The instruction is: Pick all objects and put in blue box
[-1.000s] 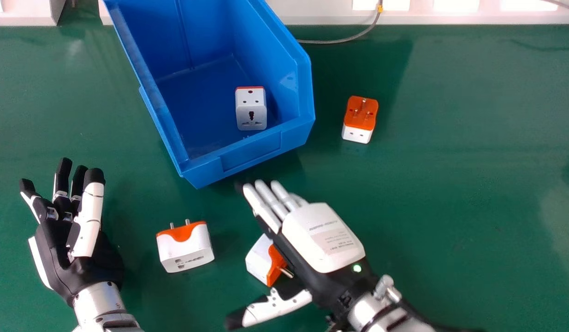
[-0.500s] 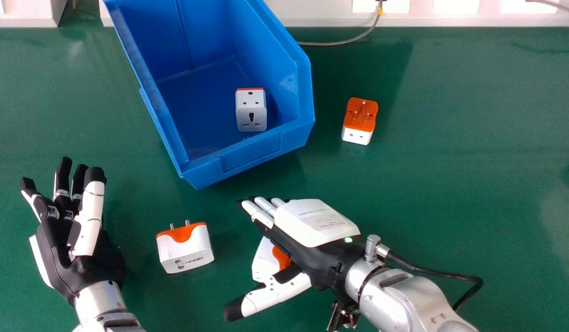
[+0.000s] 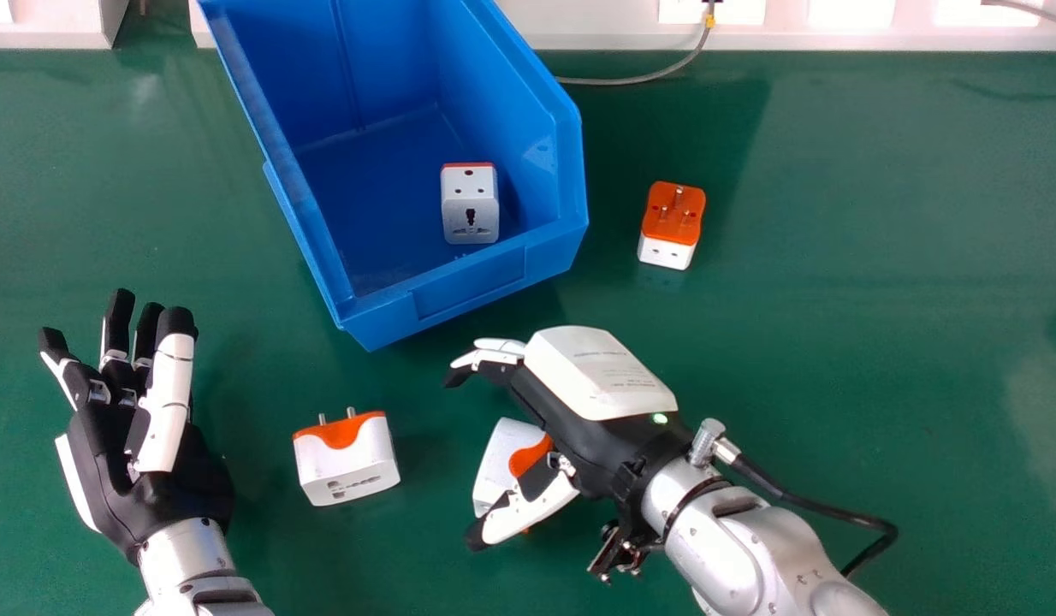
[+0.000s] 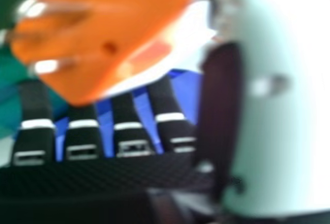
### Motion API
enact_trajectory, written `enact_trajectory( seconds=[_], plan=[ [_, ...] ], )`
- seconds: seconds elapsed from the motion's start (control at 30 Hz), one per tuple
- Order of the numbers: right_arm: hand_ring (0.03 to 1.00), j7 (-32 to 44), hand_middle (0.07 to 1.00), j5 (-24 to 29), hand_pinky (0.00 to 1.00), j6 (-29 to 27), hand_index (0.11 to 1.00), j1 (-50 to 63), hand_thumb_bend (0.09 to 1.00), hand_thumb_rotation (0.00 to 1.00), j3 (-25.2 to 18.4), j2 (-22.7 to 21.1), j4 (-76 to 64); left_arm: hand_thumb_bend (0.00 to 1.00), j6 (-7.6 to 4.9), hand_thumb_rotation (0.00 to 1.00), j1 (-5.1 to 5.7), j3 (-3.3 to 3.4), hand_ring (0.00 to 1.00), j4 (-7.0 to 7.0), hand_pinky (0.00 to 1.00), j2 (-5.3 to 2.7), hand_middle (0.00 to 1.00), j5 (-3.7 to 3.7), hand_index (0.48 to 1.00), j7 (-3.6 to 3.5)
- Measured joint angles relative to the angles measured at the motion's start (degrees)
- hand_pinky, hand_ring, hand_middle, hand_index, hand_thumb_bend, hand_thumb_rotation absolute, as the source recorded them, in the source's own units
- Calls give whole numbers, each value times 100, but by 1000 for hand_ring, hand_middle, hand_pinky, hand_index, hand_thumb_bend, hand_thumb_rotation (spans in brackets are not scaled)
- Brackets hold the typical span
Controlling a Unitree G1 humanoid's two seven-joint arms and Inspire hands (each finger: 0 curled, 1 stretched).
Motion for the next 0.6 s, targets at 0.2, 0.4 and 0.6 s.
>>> enact_trajectory(
  seconds=[0.2, 0.4, 0.6],
  plan=[
    [406, -126, 487, 67, 287, -290, 503, 16, 514, 0, -14, -13, 142, 677, -1, 63, 17, -1, 875, -25, 839, -19, 890, 7, 886, 31],
    [406, -336, 482, 189, 294, -607, 502, 89, 513, 0, -31, -18, 282, 668, 0, 60, 22, -1, 878, -45, 830, -20, 892, 10, 886, 31],
    [440, -847, 500, 221, 375, -1122, 487, 175, 501, 0, -66, -42, 548, 664, -1, 65, 28, -19, 881, -45, 827, -20, 896, 44, 892, 58]
  ],
)
